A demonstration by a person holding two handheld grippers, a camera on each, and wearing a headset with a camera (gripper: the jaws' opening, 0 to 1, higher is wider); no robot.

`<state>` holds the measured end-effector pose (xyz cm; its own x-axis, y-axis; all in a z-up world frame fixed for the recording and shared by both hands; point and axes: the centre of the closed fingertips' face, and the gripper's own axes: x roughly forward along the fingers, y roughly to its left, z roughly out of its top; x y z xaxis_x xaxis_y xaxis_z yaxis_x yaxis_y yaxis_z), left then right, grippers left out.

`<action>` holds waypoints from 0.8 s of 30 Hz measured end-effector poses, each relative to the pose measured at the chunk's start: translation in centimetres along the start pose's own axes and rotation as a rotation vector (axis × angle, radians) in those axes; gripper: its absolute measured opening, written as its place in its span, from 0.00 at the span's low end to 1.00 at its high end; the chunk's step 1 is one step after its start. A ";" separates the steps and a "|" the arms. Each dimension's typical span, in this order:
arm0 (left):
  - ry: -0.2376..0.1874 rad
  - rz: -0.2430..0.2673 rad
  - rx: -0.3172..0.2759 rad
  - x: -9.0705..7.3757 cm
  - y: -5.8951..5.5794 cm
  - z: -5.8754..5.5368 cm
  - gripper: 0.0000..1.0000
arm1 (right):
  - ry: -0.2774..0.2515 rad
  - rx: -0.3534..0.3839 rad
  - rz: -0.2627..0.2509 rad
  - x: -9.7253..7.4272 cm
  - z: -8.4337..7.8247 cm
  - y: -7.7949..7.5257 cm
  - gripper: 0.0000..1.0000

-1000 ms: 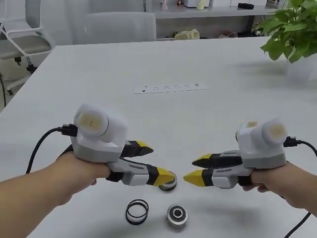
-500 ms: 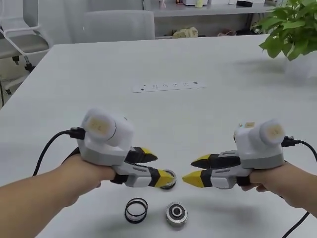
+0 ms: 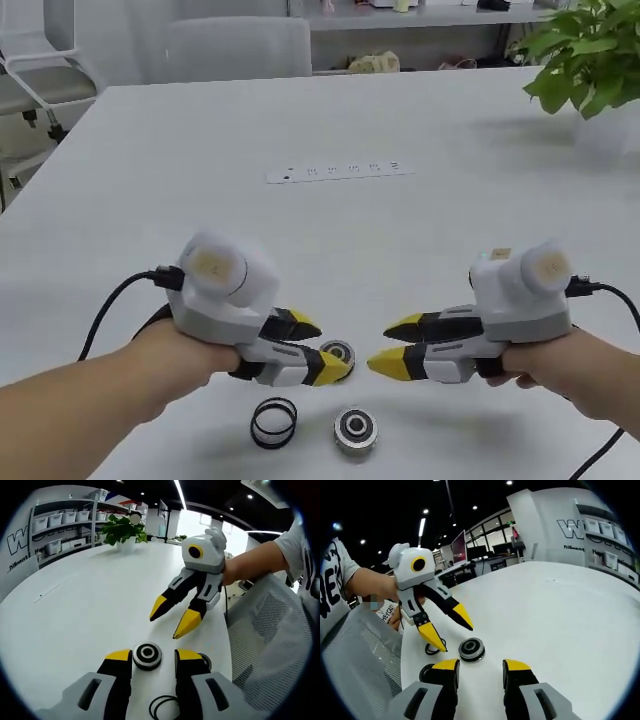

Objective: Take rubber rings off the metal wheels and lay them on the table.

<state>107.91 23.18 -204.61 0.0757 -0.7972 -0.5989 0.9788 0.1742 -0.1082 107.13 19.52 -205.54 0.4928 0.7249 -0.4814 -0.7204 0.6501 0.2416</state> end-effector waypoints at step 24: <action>0.040 0.000 0.021 1.2 0.1 -0.8 0.17 | 0.013 -0.004 0.003 -0.1 -0.5 0.0 0.32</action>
<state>107.93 22.68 -205.94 0.0688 -0.7733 -0.6303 0.9825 0.1620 -0.0916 106.81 19.38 -205.95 0.4842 0.7240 -0.4913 -0.7237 0.6470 0.2402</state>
